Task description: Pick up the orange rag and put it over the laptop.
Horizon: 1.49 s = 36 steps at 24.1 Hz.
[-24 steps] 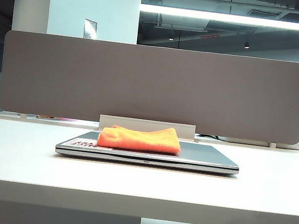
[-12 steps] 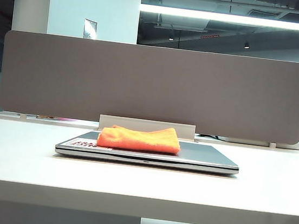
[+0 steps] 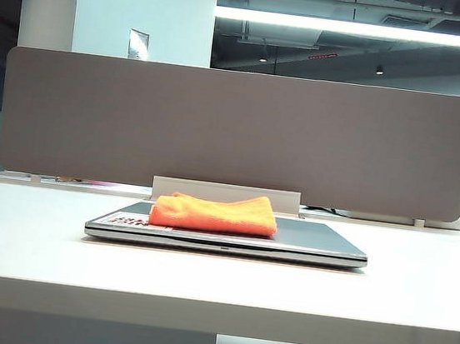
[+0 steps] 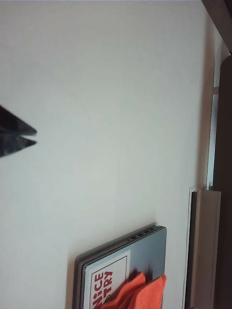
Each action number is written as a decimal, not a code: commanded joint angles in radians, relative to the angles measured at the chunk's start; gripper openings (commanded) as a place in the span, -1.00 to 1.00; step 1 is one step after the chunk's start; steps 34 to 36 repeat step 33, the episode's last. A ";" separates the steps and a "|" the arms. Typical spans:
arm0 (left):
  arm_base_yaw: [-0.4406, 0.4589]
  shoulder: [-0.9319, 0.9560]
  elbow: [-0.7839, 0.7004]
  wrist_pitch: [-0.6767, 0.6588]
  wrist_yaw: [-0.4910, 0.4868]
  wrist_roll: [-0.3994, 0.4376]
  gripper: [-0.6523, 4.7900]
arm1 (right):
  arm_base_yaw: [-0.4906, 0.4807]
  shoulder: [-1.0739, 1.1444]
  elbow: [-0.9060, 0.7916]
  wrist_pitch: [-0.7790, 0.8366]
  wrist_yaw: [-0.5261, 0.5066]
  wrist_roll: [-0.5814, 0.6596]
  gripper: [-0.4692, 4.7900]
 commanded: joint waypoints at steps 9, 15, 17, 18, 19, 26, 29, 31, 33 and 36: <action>0.000 0.001 0.001 -0.010 0.003 0.004 -0.78 | -0.091 -0.002 -0.006 -0.015 -0.001 -0.085 -0.84; 0.000 0.001 0.001 -0.010 0.003 0.004 -0.78 | -0.094 -0.002 -0.006 -0.010 0.000 -0.094 -0.84; 0.000 0.001 0.001 -0.010 0.003 0.003 -0.78 | -0.094 -0.002 -0.006 -0.010 0.000 -0.093 -0.84; 0.000 0.001 0.001 -0.010 0.003 0.004 -0.78 | -0.094 -0.002 -0.006 -0.010 0.000 -0.093 -0.84; 0.000 0.001 0.001 -0.010 0.003 0.003 -0.78 | -0.094 -0.002 -0.006 -0.010 0.000 -0.093 -0.84; 0.000 0.001 0.001 -0.010 0.003 0.004 -0.78 | -0.093 -0.002 -0.006 -0.010 0.000 -0.093 -0.84; 0.000 0.001 0.001 -0.010 0.003 0.004 -0.78 | -0.093 -0.002 -0.006 -0.010 0.000 -0.093 -0.84; 0.000 0.001 0.001 -0.010 0.003 0.003 -0.78 | -0.093 -0.002 -0.006 -0.010 0.000 -0.093 -0.84; 0.000 0.001 0.001 -0.010 0.003 0.004 -0.78 | -0.093 -0.002 -0.006 -0.010 0.000 -0.093 -0.84; 0.000 0.001 0.001 -0.010 0.003 0.004 -0.78 | -0.093 -0.002 -0.006 -0.010 0.000 -0.093 -0.84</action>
